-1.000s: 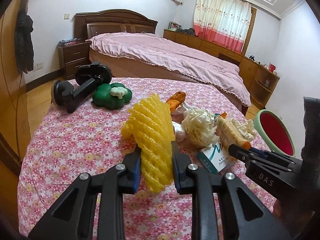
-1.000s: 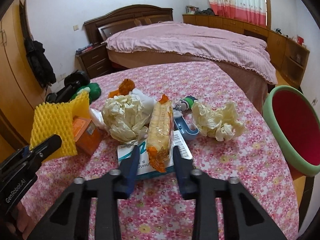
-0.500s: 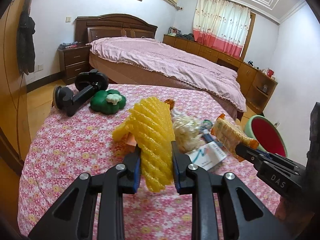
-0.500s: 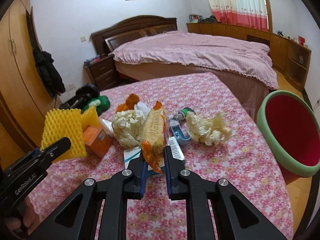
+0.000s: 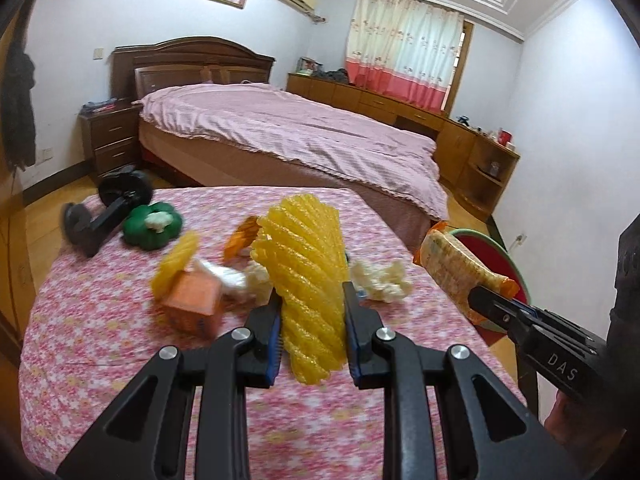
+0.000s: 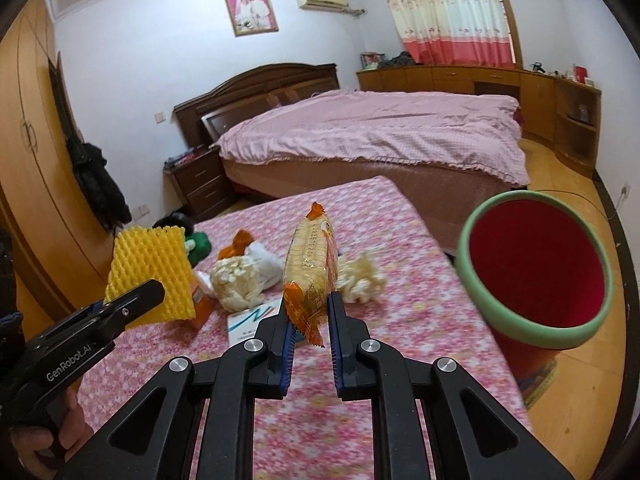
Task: Collect trash
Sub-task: 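Carry both items over the red bucket and open both tools to drop them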
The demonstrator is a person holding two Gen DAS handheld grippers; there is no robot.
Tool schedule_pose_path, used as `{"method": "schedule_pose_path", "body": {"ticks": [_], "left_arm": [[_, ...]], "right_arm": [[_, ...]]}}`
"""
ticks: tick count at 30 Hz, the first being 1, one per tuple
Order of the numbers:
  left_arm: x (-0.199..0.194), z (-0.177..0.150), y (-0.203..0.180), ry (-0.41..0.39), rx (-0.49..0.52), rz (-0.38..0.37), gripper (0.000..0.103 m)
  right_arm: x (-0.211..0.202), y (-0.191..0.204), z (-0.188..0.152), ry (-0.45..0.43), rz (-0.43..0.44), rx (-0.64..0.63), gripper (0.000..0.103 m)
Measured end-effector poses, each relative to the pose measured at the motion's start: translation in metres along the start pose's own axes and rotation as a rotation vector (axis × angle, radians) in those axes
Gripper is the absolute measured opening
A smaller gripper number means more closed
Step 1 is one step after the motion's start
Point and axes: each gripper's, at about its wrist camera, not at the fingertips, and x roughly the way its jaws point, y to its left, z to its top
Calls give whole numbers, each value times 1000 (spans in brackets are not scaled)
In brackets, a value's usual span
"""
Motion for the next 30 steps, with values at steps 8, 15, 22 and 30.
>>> {"method": "schedule_pose_path", "body": {"ticks": [8, 15, 22, 30], "left_arm": [[28, 10, -43, 38, 50, -78, 26], [61, 15, -93, 75, 116, -114, 26], [103, 15, -140, 147, 153, -175, 26], [147, 11, -191, 210, 200, -244, 25]], "right_arm": [[-20, -50, 4, -50, -61, 67, 15], [-31, -95, 6, -66, -116, 128, 15], [-36, -135, 1, -69, -168, 182, 15], [-33, -179, -7, -41, -216, 248, 15]]}}
